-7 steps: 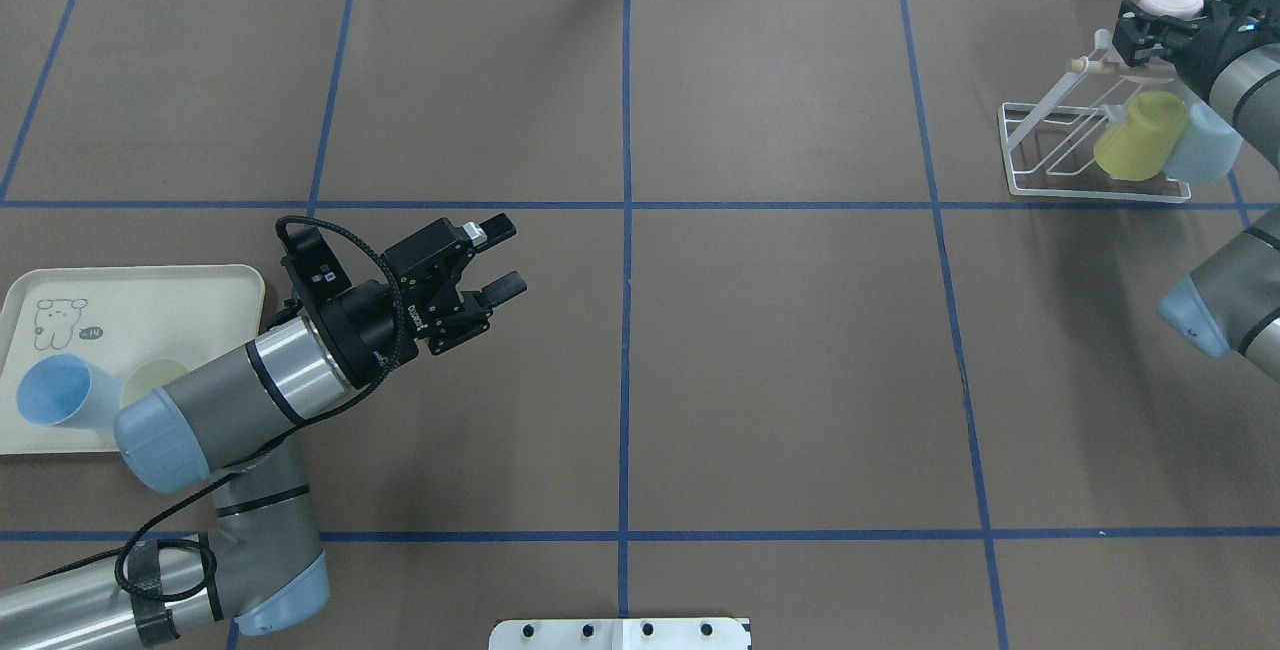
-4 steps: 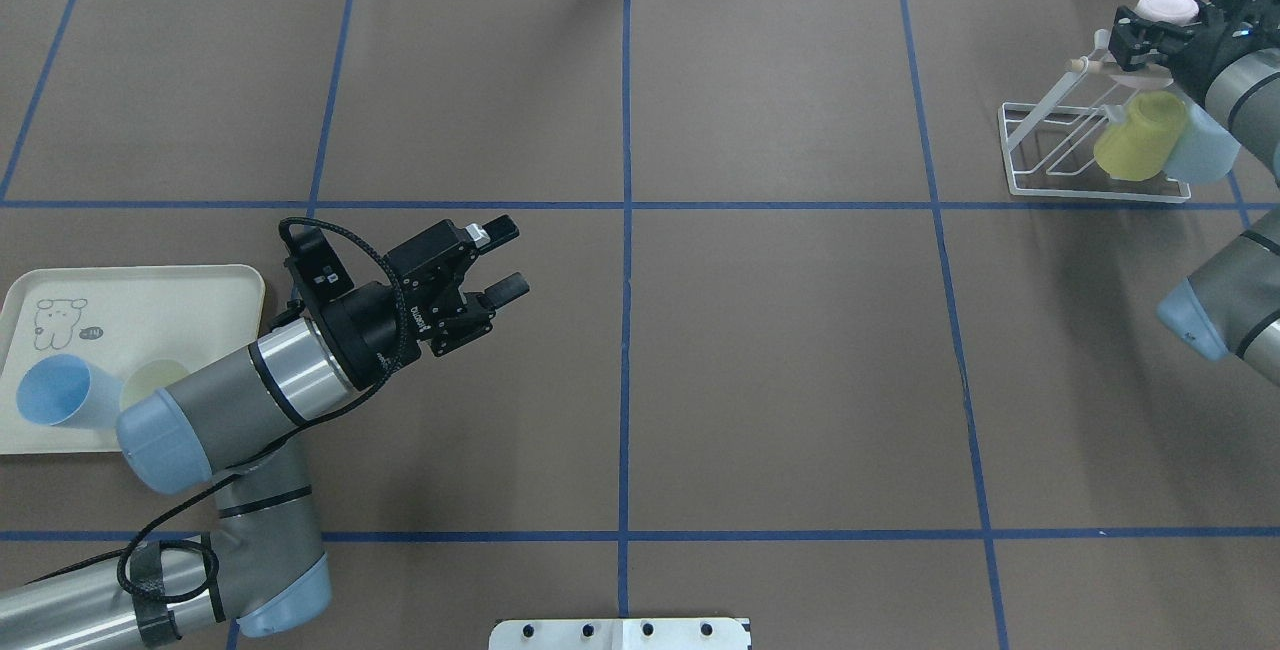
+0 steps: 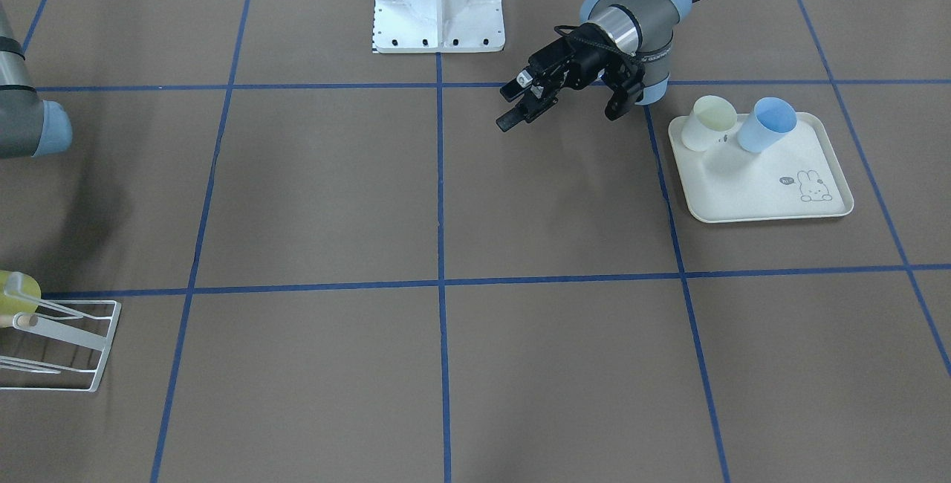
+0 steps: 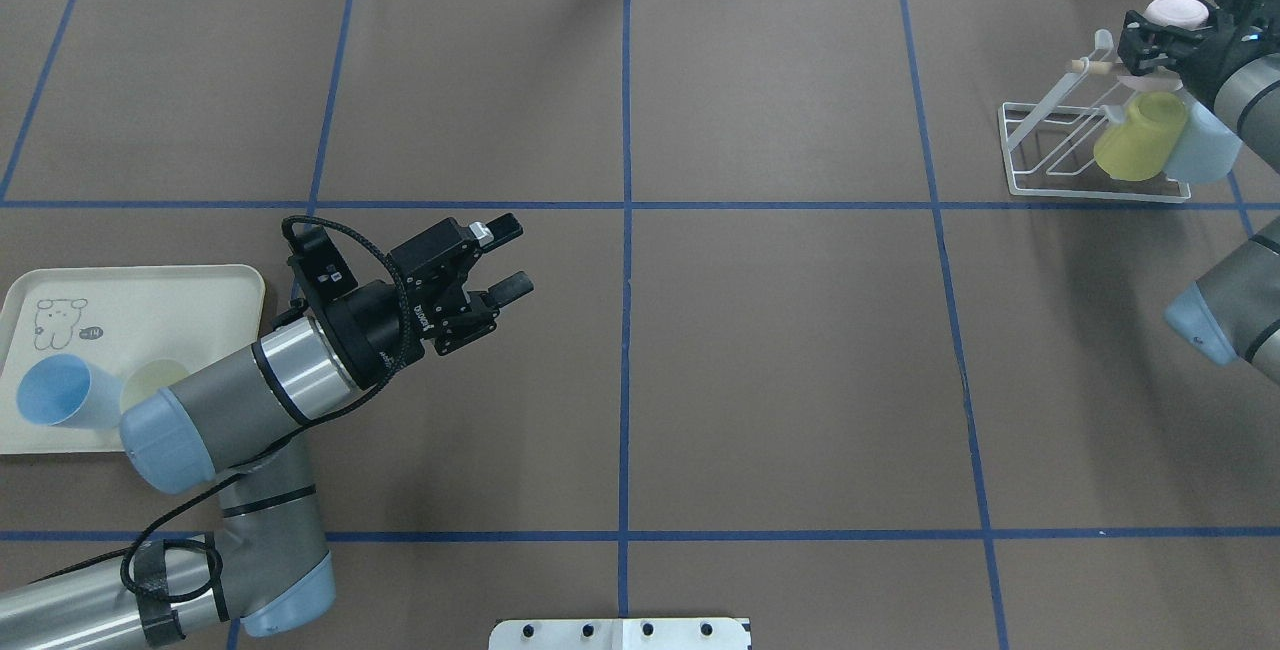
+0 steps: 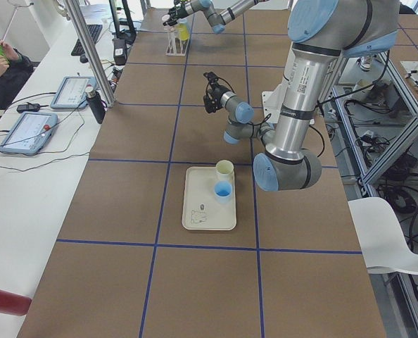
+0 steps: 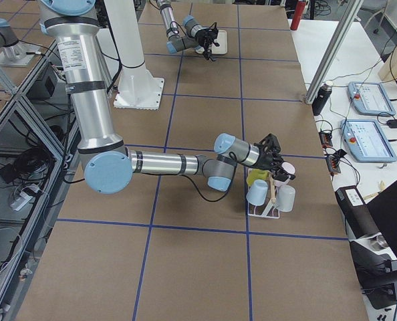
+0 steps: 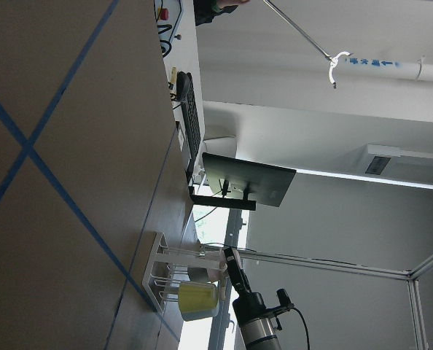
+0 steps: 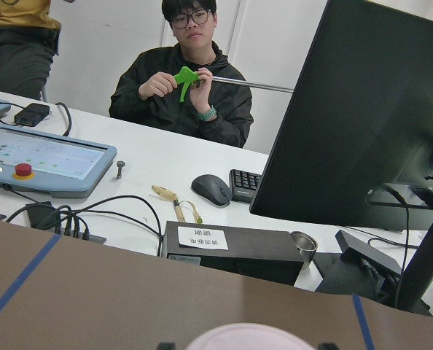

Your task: Transfer IKEA cup to right arm and place on rack

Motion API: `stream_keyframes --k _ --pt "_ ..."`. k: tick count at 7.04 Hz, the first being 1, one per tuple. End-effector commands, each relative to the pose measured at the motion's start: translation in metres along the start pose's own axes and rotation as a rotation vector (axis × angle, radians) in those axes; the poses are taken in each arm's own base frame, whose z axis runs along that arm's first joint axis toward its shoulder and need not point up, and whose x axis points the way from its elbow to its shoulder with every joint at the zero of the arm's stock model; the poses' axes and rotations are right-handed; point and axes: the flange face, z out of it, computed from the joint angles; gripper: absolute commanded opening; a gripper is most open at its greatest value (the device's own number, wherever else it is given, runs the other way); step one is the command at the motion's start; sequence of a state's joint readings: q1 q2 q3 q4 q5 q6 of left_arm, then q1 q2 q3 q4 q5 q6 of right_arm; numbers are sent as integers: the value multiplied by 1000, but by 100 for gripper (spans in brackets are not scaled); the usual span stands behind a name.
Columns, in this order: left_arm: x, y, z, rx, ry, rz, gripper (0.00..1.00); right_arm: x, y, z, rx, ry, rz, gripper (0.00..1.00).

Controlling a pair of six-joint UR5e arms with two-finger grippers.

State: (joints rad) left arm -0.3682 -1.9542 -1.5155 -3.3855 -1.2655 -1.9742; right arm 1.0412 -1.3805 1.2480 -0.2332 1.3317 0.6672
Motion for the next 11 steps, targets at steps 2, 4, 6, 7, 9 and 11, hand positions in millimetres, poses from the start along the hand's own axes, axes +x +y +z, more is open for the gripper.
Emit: stream_keyframes --k 2,4,6,7,9,11 --pt "0 0 0 0 0 0 100 3 -3 0 5 6 1 0" --pt "0 0 0 0 0 0 100 4 -3 0 6 7 5 99" --pt "0 0 0 0 0 0 100 8 -5 -3 19 1 9 100" --pt "0 0 -1 0 0 0 100 8 -11 -3 28 -4 19 100" --pt "13 3 -3 -16 12 -1 100 25 -43 -13 13 -73 49 100" --pt "29 4 -13 -58 16 40 100 64 -103 -21 -56 -149 86 100"
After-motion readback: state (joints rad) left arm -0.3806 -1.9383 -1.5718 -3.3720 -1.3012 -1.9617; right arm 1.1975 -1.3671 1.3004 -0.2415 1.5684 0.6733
